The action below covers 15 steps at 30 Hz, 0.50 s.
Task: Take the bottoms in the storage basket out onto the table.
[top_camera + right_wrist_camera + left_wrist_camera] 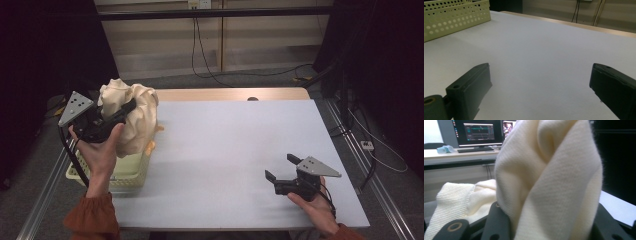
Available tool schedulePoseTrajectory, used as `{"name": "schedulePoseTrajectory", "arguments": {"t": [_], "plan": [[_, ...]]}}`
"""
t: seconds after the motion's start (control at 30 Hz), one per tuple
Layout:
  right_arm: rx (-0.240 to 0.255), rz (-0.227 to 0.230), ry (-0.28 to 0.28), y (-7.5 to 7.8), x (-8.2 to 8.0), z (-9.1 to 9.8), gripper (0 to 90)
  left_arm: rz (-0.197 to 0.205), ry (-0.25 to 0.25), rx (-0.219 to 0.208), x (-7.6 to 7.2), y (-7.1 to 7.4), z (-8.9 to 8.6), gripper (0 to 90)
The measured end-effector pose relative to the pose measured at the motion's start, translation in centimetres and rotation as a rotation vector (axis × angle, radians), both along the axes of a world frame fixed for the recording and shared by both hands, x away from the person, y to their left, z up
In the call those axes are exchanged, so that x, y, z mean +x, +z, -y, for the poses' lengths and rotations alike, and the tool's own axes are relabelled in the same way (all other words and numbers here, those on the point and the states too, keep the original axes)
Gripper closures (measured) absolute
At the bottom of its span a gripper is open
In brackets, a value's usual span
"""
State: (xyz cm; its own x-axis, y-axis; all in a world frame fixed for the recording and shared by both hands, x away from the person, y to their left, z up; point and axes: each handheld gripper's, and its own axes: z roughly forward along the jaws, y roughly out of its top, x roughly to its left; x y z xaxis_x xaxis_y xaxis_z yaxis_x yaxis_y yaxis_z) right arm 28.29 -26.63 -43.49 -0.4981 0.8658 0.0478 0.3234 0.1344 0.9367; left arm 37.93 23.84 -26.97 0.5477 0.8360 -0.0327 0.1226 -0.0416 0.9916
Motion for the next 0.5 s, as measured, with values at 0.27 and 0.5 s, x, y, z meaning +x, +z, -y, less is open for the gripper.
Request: {"name": "schedulePoseTrajectory", "arguments": {"t": [0.27, 0.5], "plan": [[0.005, -0.001, 0.003, 0.0, 0.1, 0.0, 3.7, -0.015, -0.031, -0.011, 0.0, 0.3, 1.0, 59.1], [0.010, -0.006, 0.007, -0.1, 0.4, 0.1, 3.6, -0.012, -0.053, 0.004, 0.3, 0.6, 2.3, 59.1]]}}
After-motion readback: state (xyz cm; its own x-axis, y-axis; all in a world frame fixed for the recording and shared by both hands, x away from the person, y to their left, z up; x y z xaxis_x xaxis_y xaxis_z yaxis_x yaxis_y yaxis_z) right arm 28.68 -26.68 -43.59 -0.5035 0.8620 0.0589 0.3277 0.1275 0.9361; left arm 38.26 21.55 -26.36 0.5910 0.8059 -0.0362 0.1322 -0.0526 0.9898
